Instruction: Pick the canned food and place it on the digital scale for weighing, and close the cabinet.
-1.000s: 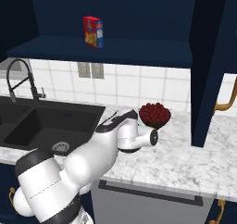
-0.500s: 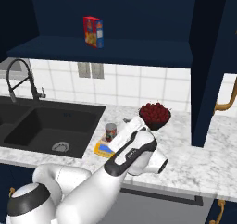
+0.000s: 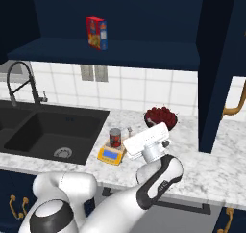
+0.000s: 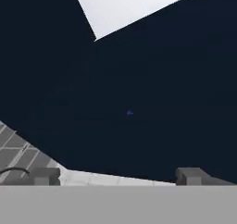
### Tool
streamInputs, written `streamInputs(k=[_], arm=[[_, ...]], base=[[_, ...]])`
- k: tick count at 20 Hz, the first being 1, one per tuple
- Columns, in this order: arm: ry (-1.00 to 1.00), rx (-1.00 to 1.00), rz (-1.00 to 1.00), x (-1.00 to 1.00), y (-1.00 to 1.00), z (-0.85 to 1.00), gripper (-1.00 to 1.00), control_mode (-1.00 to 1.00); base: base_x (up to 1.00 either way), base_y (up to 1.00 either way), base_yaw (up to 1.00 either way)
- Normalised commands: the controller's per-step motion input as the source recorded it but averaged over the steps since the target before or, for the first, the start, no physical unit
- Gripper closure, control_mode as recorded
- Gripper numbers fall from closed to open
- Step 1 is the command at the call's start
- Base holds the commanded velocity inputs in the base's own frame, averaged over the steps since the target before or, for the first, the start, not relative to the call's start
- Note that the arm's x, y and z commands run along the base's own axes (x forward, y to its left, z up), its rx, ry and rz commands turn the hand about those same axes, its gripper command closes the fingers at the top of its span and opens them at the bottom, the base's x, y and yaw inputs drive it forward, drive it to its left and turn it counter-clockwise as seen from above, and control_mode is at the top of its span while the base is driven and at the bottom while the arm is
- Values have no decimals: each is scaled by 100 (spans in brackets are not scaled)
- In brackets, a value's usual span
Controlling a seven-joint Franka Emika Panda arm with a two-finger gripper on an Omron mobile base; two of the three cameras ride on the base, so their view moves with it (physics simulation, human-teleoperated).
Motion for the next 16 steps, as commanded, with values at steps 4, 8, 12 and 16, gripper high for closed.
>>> streamInputs(k=[4,8,12,16], arm=[[-35,40,0,-3,-87,57,-100,-100],[0,19,-5,-2,-95,41,-100,-100],[11,14,-8,-19,-100,37,-100,-100],[9,8,-5,-13,-98,23,-100,-100]], base=[[0,0,0],[0,0,0],[0,0,0],[0,0,0]])
